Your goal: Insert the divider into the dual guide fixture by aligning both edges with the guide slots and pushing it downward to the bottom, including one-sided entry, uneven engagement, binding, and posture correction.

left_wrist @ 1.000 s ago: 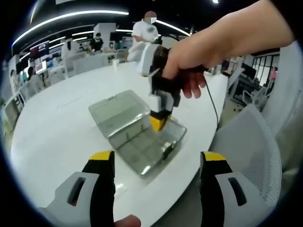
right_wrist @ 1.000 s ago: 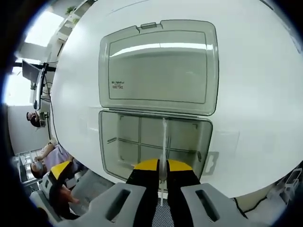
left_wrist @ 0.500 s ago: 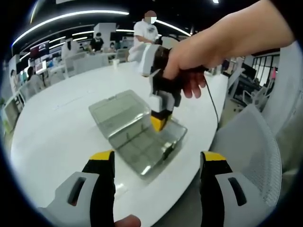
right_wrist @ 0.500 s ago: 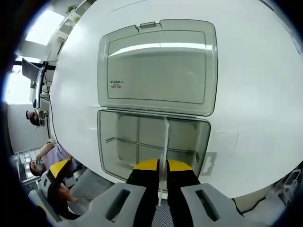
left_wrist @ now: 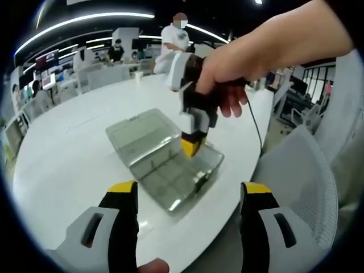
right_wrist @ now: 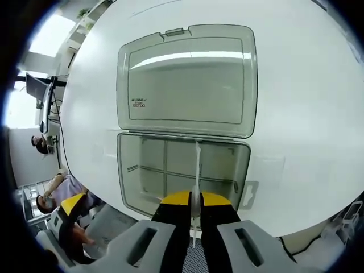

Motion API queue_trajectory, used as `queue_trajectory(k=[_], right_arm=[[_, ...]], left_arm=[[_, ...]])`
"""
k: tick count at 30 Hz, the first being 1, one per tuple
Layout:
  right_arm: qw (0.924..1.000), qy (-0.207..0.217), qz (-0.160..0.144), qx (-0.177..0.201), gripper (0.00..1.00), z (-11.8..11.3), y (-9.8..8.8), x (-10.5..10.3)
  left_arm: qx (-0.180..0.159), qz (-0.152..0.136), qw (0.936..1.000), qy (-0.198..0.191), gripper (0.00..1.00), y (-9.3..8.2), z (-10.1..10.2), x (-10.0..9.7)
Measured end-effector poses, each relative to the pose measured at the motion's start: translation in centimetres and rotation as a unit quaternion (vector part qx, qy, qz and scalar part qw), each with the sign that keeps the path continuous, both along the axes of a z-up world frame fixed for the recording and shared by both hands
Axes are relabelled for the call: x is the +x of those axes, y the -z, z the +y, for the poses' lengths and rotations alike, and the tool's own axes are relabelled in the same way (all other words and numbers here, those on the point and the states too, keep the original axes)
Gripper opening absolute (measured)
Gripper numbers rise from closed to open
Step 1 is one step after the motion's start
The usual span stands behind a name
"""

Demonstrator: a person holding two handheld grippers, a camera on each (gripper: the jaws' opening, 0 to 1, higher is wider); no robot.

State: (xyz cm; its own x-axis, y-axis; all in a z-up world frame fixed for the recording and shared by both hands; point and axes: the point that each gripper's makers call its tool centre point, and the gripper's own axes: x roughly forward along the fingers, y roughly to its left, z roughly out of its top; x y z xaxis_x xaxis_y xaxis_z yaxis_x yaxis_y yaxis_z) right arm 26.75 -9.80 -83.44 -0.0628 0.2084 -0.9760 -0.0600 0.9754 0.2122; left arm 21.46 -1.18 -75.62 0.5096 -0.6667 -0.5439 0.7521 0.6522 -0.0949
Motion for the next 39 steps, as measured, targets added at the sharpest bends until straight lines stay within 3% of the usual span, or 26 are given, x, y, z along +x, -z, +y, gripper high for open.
queue_trajectory(k=[39], right_arm=[[0.9998,0.012,0.011,-0.006,0.00,0.11,0.70,0.02]], left_arm=[[0.001,0.000,1.0000,-0.006,0.72,0.09,0.52,0.16]])
